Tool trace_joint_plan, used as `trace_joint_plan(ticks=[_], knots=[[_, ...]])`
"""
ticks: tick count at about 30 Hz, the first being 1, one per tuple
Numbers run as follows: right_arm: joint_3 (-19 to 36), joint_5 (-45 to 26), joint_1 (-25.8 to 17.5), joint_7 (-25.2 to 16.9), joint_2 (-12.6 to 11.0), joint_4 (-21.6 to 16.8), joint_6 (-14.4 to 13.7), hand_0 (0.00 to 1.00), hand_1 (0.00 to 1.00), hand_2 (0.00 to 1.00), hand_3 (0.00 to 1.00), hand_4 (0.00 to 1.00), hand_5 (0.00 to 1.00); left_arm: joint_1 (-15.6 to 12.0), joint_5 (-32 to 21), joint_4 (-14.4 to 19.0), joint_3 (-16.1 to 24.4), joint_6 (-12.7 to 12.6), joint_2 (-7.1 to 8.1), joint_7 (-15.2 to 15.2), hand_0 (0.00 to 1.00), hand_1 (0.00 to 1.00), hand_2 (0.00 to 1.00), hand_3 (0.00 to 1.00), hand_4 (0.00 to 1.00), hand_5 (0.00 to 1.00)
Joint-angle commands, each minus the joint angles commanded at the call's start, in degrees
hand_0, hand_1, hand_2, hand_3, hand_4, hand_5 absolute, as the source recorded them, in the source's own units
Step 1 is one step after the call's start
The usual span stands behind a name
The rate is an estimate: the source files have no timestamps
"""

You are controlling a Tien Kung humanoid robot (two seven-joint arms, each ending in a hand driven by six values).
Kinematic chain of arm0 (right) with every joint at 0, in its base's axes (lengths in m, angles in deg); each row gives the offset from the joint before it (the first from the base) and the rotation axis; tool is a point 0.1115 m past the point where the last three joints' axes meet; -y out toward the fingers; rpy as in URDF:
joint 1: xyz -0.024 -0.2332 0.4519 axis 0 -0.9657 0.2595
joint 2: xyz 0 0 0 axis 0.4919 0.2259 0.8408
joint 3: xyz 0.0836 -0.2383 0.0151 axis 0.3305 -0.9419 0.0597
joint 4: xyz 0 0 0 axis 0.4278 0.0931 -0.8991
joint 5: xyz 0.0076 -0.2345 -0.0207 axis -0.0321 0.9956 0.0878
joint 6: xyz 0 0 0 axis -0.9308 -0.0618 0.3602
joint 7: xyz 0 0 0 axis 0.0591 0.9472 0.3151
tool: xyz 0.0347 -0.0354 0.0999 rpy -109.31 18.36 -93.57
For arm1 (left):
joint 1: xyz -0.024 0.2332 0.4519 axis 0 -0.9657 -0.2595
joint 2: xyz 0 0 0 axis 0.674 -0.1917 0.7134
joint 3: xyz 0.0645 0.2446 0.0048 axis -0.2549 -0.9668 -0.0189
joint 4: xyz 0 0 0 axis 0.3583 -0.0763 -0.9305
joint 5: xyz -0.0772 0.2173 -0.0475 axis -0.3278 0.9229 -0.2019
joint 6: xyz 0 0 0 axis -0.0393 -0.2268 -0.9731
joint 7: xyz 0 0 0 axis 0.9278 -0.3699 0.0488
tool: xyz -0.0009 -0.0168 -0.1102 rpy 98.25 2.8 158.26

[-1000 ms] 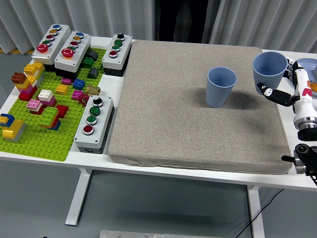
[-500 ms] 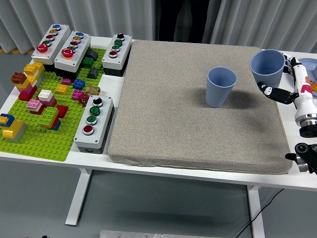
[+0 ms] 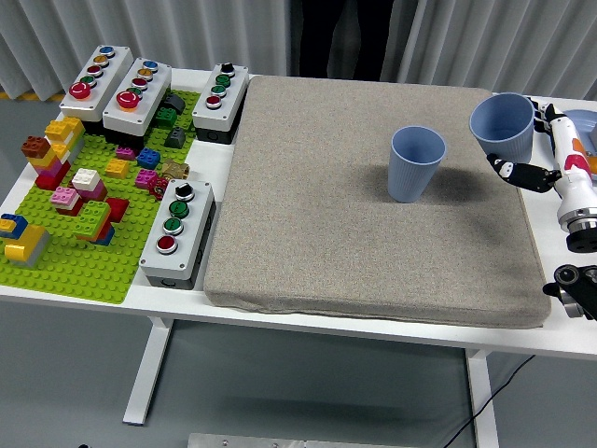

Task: Pick cup pour cup place

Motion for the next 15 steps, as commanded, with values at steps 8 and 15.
trace_joint_plan(ticks=[8,15], knots=[[-1.0,2.4,1.0,0.9,-0.4,0.6,0.0,0.786,0.714,0.619,0.674,0.774,0.126,0.0,0.0,0.0,0.0,0.0,0.07,0.0,0.761,0.800,0.845,0.750,0.513,0.949],[-2.0,4.2,2.0,2.1,-0.6,0.9,0.0,0.787,0.714,0.620,0.673,0.765,0.119,0.2,-0.2,0.0,0.0,0.0,0.12,0.1,0.762,0.801,0.845,0.750,0.515,0.948]])
